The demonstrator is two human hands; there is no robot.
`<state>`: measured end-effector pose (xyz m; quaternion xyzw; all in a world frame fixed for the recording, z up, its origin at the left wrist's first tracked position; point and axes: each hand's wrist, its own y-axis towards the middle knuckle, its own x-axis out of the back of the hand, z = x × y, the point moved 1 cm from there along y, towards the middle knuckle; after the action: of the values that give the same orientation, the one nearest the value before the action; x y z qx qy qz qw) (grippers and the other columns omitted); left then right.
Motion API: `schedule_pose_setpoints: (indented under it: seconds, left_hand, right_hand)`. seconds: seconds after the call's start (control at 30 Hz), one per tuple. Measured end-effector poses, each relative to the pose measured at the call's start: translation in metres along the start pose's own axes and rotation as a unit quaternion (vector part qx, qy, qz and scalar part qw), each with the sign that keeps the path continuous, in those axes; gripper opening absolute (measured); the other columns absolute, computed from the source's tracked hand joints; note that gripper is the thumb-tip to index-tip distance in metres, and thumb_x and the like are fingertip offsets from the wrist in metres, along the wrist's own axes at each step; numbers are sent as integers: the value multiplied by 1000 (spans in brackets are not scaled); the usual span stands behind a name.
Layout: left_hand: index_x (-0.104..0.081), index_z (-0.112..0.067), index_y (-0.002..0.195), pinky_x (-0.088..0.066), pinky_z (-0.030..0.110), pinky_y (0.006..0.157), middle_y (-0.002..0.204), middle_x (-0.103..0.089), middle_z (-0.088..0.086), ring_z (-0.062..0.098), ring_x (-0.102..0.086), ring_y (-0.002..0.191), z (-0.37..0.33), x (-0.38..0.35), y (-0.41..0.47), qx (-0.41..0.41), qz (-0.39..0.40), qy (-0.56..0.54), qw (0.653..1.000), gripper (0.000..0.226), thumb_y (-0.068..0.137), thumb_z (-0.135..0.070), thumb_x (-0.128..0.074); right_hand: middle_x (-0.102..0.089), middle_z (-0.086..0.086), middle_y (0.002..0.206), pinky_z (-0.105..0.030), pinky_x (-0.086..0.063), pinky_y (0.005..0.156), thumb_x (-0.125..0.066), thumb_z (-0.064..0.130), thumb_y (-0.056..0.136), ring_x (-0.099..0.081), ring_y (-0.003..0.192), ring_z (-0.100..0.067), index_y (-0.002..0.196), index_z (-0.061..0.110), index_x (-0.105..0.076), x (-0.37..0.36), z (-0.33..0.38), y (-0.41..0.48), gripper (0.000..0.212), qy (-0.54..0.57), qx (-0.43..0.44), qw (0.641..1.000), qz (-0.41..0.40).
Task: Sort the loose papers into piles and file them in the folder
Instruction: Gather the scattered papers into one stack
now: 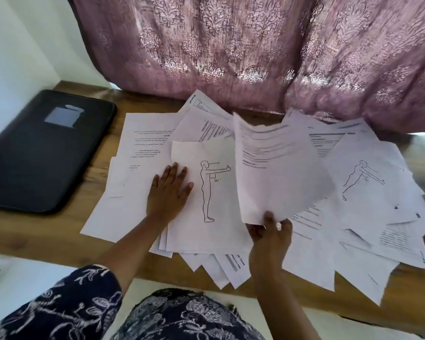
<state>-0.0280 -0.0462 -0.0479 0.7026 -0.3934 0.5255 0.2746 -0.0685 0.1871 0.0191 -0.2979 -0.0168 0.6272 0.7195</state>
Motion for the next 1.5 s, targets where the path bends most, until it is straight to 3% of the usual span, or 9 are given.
schedule_pose_setpoints:
  seconds: [0.13, 0.4, 0.53, 0.63, 0.8, 0.97, 1.13, 1.3, 1.5]
  left_hand:
    - [-16, -30, 153, -3, 38, 119, 162, -7, -4, 15, -4, 149, 0, 1, 0, -9, 2, -6, 1000, 81, 83, -60, 7]
    - [-4, -35, 150, -8, 34, 120, 156, -31, -4, 17, -28, 144, 6, 8, -7, 26, -50, -304, 951, 84, 80, -83, -2]
    - [-4, -22, 154, -16, 49, 118, 156, -30, -1, 22, -29, 143, 5, 7, 1, -11, -20, -159, 987, 97, 81, -73, -40]
    - [-7, -18, 155, -7, 43, 119, 161, -16, 5, 19, -15, 148, 9, 0, 3, -25, -9, -95, 995, 86, 89, -60, -44]
    - [-20, -17, 153, -6, 40, 119, 160, -16, 5, 19, -14, 148, 9, 0, -1, -42, -56, -113, 991, 56, 101, -16, -42]
    - [-25, -14, 151, -6, 38, 119, 158, -22, 6, 19, -17, 148, 6, 1, -2, -34, -69, -105, 992, 54, 99, -4, -36]
    - [-30, -11, 150, -10, 41, 119, 157, -26, 7, 21, -19, 147, 7, 0, -1, -30, -74, -89, 993, 52, 99, -7, -39]
    - [-28, -12, 151, -12, 43, 119, 158, -23, 7, 22, -18, 147, 8, -5, 3, -32, -47, -49, 997, 57, 101, -34, -43]
    - [-25, -12, 152, -10, 42, 119, 159, -22, 7, 21, -17, 148, 6, -7, 4, -32, -38, -29, 998, 64, 99, -43, -42]
  right_hand:
    - [-64, -5, 118, -37, -60, 72, -50, 9, 97, -65, 102, -26, 131, 16, -45, 22, -7, -15, 35, -46, -26, 998, 41]
    - [-65, -6, 115, -53, -55, 84, -53, 12, 97, -65, 104, -28, 138, 21, -37, 24, -51, -37, 45, -190, -102, 971, 99]
    - [-66, -2, 63, -26, -47, 50, -42, 47, 98, -56, 49, -13, 94, 7, -61, 13, -27, -43, 44, -318, -201, 908, 184]
    - [-52, 4, 40, -22, -35, 50, -19, 65, 91, -50, 44, -13, 54, 10, -61, 20, 11, -6, 78, -478, -35, 867, 137]
    - [-68, -13, 100, -33, -42, 73, -43, 32, 100, -62, 93, -31, 102, 8, -63, 7, 39, 80, 32, -605, 283, 744, -13]
    - [-11, -11, 160, -46, -10, 117, -38, 44, 100, -10, 147, -24, 152, 7, -12, -31, -9, 106, 69, -748, 205, 600, 195]
    - [-11, -9, 160, -44, -9, 120, -41, 40, 100, -10, 148, -24, 152, 10, -13, -24, 7, 94, 66, -590, 224, 763, 141]
    - [0, -10, 161, -53, 0, 116, -51, 57, 90, 4, 148, -23, 153, 12, -7, 33, 40, 135, 89, -718, 207, 663, 47]
    - [-28, -17, 154, -47, -24, 112, -70, 67, 68, -25, 141, -32, 153, 12, -8, 50, 55, 157, 118, -712, 191, 675, 38]
